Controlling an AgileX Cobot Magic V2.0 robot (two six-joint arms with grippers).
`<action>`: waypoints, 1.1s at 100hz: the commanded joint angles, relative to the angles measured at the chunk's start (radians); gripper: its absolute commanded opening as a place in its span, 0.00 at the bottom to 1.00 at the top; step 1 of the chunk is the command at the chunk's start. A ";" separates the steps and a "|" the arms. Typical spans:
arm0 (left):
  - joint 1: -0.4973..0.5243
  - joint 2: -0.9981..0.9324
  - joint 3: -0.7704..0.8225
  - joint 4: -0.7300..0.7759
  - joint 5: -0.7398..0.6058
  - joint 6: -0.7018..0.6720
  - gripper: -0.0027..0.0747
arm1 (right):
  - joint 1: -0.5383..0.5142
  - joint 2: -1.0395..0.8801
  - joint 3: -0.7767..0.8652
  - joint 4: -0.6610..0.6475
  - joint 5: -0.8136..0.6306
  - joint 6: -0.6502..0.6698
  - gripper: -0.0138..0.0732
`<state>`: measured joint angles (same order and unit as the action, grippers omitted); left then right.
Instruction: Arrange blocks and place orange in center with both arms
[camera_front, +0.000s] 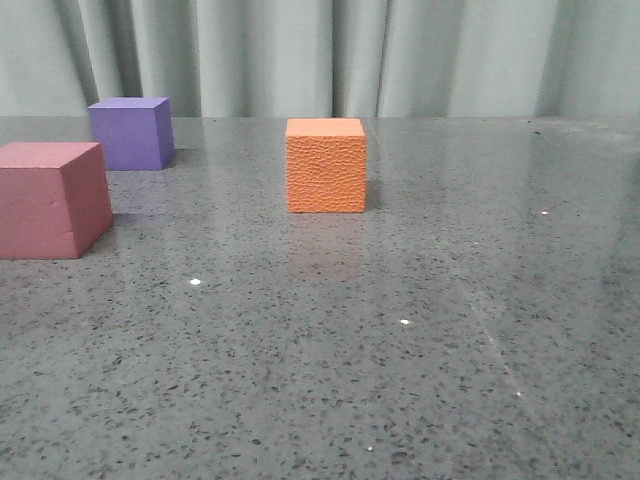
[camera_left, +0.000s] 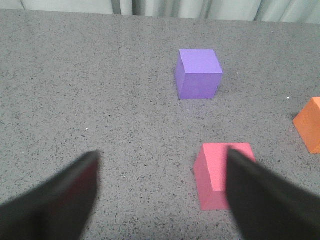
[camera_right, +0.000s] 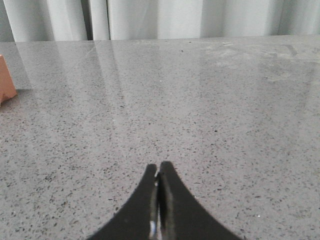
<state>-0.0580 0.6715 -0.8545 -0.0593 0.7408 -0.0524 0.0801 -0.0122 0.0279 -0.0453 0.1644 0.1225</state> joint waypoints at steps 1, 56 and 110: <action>0.004 0.004 -0.036 -0.010 -0.082 -0.004 0.96 | -0.006 -0.007 -0.014 -0.001 -0.086 -0.010 0.02; 0.002 0.015 -0.036 -0.132 -0.195 -0.006 0.78 | -0.006 -0.007 -0.014 -0.001 -0.086 -0.010 0.02; -0.311 0.381 -0.276 -0.237 -0.295 0.052 0.78 | -0.006 -0.007 -0.014 -0.001 -0.086 -0.010 0.02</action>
<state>-0.2820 0.9800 -1.0501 -0.2811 0.5667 0.0071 0.0801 -0.0122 0.0279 -0.0453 0.1644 0.1225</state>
